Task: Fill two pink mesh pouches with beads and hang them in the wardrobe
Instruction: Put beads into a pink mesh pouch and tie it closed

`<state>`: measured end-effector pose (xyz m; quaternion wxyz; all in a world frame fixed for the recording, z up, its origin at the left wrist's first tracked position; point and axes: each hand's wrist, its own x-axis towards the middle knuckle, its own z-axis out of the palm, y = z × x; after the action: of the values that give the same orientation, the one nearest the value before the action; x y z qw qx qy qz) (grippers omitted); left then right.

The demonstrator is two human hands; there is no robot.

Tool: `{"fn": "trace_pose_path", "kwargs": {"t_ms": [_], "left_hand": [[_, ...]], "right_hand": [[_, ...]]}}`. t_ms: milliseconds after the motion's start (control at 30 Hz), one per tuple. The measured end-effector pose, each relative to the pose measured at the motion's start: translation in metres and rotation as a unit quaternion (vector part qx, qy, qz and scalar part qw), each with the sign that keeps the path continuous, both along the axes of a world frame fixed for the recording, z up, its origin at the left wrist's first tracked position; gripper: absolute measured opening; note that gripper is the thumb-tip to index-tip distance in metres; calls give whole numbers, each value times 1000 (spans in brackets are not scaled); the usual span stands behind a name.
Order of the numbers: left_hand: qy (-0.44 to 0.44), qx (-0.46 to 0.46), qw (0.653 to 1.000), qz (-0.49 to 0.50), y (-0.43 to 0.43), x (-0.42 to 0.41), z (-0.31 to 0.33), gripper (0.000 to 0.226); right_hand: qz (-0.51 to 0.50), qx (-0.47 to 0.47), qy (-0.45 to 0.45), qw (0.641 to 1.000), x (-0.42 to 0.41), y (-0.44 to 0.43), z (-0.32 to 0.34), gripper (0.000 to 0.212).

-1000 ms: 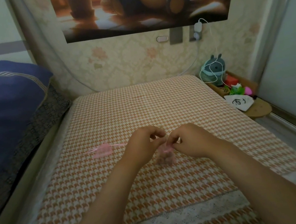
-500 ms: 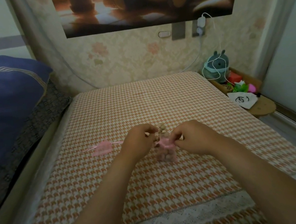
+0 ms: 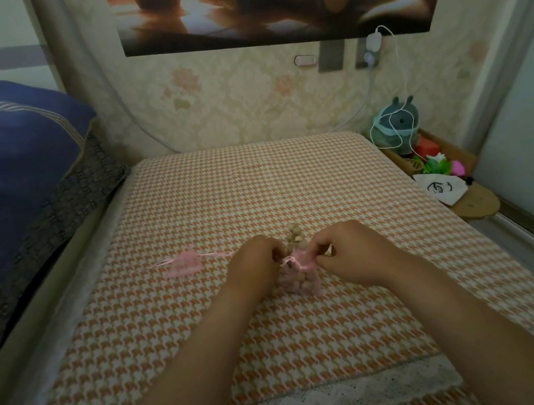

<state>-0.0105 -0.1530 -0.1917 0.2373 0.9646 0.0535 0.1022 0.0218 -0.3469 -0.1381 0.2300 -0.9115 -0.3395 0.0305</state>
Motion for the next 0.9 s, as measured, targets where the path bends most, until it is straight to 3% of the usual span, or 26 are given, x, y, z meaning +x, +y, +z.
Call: {"fn": "trace_pose_path", "kwargs": {"t_ms": [133,233,367,533,900], "left_hand": [[-4,-33,999,41,5,-2,0,6],[-61,-119,989,70,8,-1,11,8],[-100,-210,973,-2,-2,-8,43,8],[-51,-178,980,-72,-12,-17,43,7],[3,-148,987,-58,-11,-15,46,16]], "right_hand": [[-3,8,2,1000,-2,-1,1,21],[-2,5,3,1000,-3,-2,0,15],[1,-3,-10,1000,-2,-4,1,13],[-4,-9,-5,1000,-1,-7,3,12],[0,3,7,1000,-1,-4,5,13]]}}
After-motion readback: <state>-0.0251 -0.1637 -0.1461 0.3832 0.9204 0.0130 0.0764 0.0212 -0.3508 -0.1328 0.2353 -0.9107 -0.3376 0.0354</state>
